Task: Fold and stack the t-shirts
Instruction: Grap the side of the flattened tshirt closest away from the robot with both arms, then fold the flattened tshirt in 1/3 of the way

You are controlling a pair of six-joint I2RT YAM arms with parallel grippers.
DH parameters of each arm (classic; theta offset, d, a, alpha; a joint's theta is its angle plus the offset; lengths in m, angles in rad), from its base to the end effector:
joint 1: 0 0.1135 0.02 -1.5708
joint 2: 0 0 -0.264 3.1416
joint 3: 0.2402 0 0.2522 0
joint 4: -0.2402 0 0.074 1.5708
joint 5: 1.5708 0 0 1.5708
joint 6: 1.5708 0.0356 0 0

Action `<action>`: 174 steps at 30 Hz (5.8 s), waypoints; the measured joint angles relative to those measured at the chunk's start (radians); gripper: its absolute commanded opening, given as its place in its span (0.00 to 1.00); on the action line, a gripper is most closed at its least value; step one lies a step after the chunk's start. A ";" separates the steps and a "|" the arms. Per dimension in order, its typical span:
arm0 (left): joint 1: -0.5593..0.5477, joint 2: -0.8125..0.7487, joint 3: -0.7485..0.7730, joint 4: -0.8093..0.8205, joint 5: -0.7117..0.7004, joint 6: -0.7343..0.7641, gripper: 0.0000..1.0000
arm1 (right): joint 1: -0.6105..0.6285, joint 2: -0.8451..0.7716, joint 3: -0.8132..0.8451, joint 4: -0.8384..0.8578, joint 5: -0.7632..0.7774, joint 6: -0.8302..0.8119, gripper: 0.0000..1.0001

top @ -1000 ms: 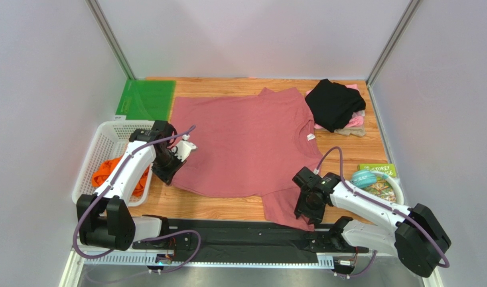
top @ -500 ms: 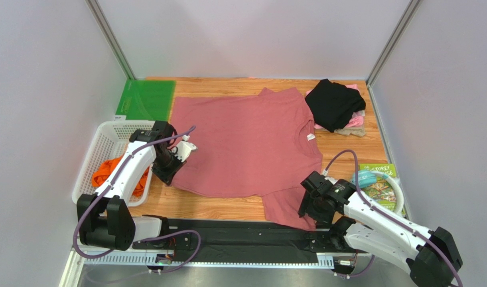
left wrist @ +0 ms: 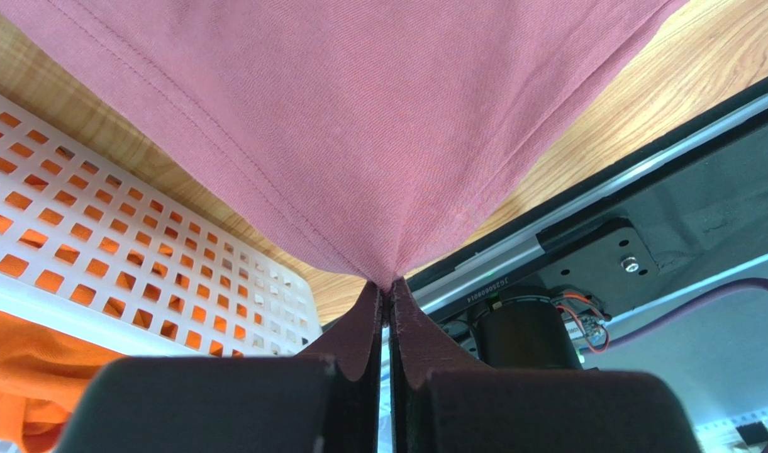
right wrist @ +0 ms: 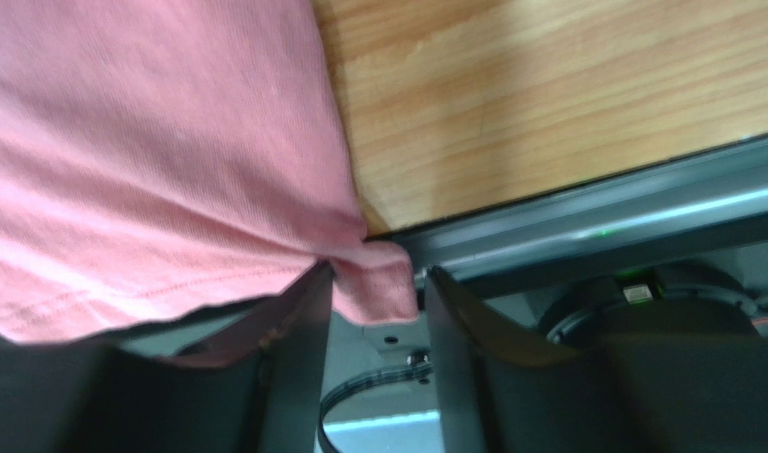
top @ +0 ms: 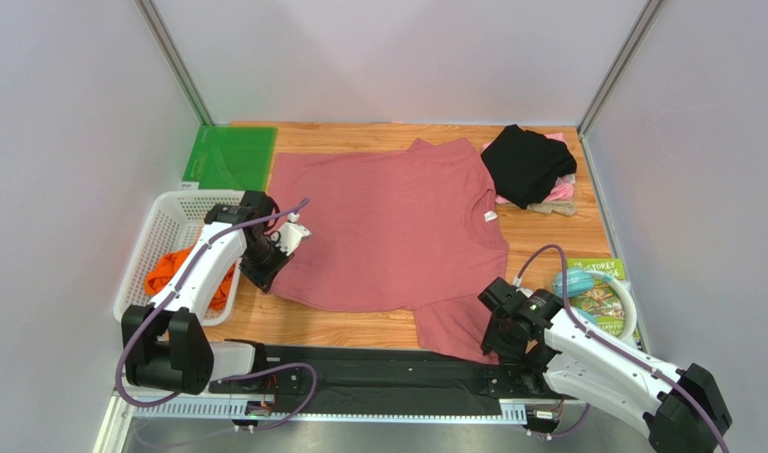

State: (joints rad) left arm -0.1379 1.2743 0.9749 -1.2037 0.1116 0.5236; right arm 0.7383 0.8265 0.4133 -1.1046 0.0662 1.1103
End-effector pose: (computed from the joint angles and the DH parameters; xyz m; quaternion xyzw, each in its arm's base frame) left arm 0.1996 -0.0317 0.2419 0.3259 0.9432 -0.0482 0.0438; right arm 0.0721 0.0625 0.1549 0.1856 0.9817 0.0012 0.0424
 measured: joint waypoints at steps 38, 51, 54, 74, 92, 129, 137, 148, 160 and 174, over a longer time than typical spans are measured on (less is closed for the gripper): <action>0.000 -0.040 0.000 -0.050 -0.015 0.023 0.00 | 0.066 -0.268 0.412 -0.238 -0.151 0.069 0.00; 0.000 0.035 0.019 -0.060 0.007 0.024 0.00 | 0.071 -0.075 0.660 -0.259 0.000 0.027 0.00; 0.000 0.127 0.116 -0.041 0.003 0.024 0.00 | 0.058 0.006 0.741 -0.258 0.082 -0.014 0.00; 0.016 0.631 0.580 0.045 -0.102 0.024 0.00 | -0.480 0.361 0.754 0.126 0.013 -0.334 0.00; 0.032 0.807 0.671 0.097 -0.200 0.019 0.43 | -0.552 1.076 1.309 0.307 -0.085 -0.423 0.32; -0.133 0.730 0.520 0.099 -0.101 -0.072 0.39 | -0.487 0.885 0.762 0.361 -0.214 -0.389 0.39; -0.133 0.746 0.513 0.137 -0.102 -0.074 0.38 | -0.497 0.958 0.762 0.373 -0.164 -0.392 0.34; -0.137 0.751 0.443 0.190 -0.148 -0.072 0.37 | -0.513 1.040 0.811 0.304 -0.090 -0.393 0.19; -0.138 0.626 0.267 0.238 -0.126 -0.042 0.33 | -0.546 0.888 0.633 0.258 0.022 -0.373 0.17; -0.136 0.517 0.175 0.167 -0.034 0.005 0.33 | -0.555 0.704 0.583 0.133 0.060 -0.374 0.20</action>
State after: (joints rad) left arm -0.2741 1.7916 1.1496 -1.0370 0.0780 0.5282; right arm 0.1833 1.5307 0.9962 -0.9718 0.1257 0.7364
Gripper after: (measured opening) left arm 0.327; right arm 0.180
